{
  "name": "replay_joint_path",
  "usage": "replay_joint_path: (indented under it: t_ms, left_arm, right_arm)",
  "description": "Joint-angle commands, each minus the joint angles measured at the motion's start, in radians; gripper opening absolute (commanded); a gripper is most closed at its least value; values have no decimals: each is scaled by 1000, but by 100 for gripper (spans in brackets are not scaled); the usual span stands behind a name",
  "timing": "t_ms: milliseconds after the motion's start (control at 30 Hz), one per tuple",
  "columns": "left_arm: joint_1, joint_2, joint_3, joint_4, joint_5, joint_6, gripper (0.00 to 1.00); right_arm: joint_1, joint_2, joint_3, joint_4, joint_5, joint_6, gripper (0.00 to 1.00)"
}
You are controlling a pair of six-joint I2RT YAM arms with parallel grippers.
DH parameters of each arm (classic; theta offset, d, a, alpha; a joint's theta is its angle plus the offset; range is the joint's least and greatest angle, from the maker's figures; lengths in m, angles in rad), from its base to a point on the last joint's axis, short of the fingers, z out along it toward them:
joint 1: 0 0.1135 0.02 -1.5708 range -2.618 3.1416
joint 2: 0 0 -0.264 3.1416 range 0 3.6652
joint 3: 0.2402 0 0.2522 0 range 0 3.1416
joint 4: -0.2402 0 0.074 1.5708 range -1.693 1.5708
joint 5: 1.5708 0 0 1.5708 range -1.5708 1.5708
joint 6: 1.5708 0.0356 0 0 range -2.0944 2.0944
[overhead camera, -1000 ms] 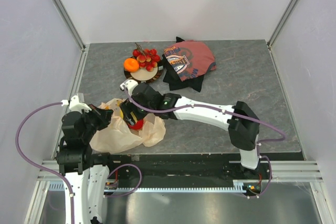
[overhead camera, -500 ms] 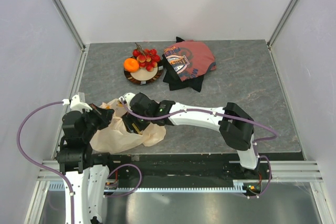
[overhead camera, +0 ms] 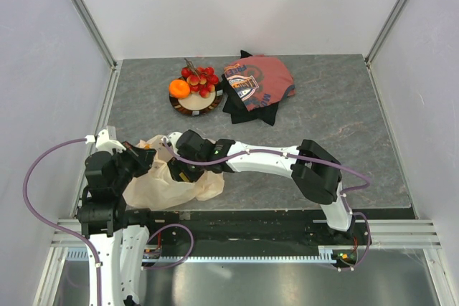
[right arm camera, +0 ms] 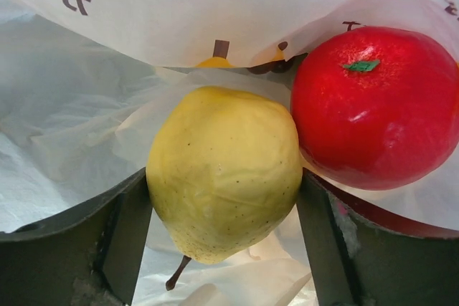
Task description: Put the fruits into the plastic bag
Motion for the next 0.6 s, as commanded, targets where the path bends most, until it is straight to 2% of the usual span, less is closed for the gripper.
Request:
replay_joint_path:
  t_ms: [0, 233, 300, 567]
  left_arm:
    - [-1, 0, -2, 30, 20, -24, 2]
    - [-1, 0, 1, 32, 13, -19, 2]
    - [-1, -2, 3, 32, 9, -19, 2]
    - [1, 6, 9, 24, 6, -21, 2]
  right_arm:
    - [-1, -29, 26, 28, 11, -12, 88]
    - [-13, -52, 11, 48, 25, -15, 93]
    - [-25, -67, 0, 62, 20, -10, 98]
    - [-51, -233, -81, 196, -50, 38, 98]
